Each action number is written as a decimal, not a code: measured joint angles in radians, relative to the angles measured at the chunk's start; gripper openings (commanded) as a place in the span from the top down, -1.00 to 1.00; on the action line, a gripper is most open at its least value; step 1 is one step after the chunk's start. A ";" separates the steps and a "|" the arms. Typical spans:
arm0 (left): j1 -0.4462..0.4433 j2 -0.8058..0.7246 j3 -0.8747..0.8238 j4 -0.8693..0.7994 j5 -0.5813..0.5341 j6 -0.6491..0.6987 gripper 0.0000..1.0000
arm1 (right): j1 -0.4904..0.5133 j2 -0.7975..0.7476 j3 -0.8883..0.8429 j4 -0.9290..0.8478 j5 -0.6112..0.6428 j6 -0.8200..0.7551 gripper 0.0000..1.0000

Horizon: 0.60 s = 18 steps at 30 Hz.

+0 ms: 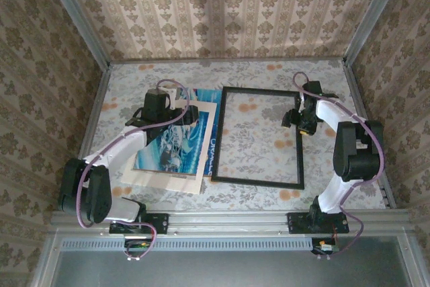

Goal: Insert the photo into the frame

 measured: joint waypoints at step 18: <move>0.014 0.000 0.000 -0.008 -0.035 -0.024 -0.86 | 0.319 -0.202 -0.098 0.089 0.076 0.004 -0.61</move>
